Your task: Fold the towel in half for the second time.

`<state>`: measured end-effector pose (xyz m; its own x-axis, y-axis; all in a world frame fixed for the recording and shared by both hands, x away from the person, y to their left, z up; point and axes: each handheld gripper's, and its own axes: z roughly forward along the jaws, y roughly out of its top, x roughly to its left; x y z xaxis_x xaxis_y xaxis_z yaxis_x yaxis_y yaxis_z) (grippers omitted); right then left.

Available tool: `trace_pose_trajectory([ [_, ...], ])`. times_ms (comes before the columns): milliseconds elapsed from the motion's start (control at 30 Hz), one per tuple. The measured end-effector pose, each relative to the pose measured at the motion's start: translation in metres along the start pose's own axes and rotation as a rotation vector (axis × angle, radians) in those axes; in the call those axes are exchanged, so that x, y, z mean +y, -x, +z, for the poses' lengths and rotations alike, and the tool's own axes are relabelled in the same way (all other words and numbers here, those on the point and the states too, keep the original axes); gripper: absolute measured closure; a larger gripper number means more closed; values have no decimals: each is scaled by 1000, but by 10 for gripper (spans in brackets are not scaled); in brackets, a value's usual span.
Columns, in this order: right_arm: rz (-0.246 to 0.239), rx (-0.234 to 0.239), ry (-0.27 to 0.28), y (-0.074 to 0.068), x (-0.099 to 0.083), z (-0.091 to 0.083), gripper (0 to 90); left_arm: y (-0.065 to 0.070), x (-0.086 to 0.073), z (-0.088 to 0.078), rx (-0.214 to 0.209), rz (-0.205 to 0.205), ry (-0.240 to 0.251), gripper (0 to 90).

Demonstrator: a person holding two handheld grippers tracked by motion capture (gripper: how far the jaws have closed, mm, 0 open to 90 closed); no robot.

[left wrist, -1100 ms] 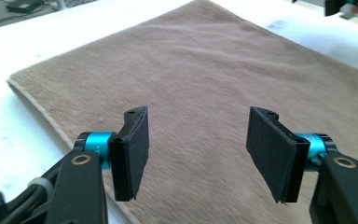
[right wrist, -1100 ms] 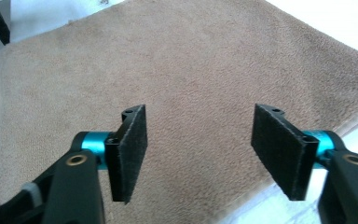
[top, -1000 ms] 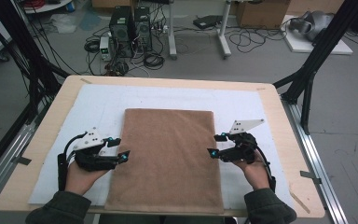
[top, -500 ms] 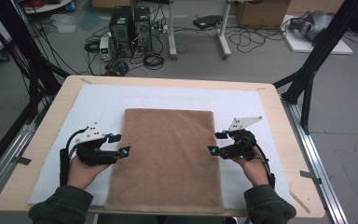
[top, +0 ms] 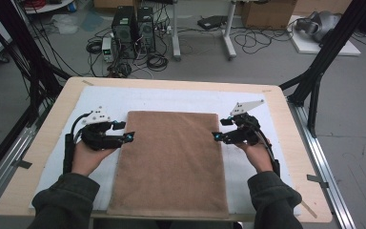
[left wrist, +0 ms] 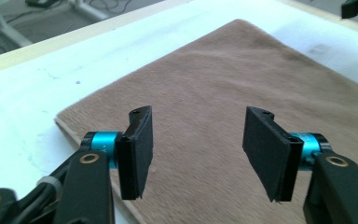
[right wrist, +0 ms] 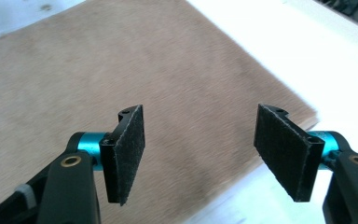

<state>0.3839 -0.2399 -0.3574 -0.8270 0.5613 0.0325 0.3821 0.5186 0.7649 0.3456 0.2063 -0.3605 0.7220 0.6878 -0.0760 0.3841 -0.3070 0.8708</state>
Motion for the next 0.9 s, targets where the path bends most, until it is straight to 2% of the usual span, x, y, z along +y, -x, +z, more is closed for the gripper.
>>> trace_pose_trajectory([
  [133, 22, -33, 2, 14, 9, 6, 336, -15, 7, 9, 46, -13, 0, 428],
  [200, 34, -47, -15, 21, 9, 13, 335, -29, 5, 16, 63, -48, 2, 429],
  [233, 44, -55, -23, 24, 7, 18, 334, -35, 2, 19, 84, -59, -4, 434],
  [367, 95, -64, -68, 39, -1, 36, 331, -58, -10, 36, 133, -112, -61, 435],
  [433, 102, -78, -79, 43, -4, 44, 331, -64, -15, 45, 153, -132, -88, 439],
  [467, 110, -77, -80, 45, -5, 48, 334, -66, -17, 49, 167, -134, -105, 446],
  [600, 108, -125, -110, 51, -10, 61, 345, -68, -23, 63, 189, -130, -150, 467],
  [700, 135, -126, -127, 56, -15, 68, 352, -70, -28, 74, 202, -134, -185, 469],
  [833, 140, -135, -156, 59, -20, 76, 354, -72, -38, 87, 172, -152, -237, 471],
  [900, 152, -131, -170, 60, -23, 80, 353, -73, -38, 86, 178, -160, -227, 486],
])
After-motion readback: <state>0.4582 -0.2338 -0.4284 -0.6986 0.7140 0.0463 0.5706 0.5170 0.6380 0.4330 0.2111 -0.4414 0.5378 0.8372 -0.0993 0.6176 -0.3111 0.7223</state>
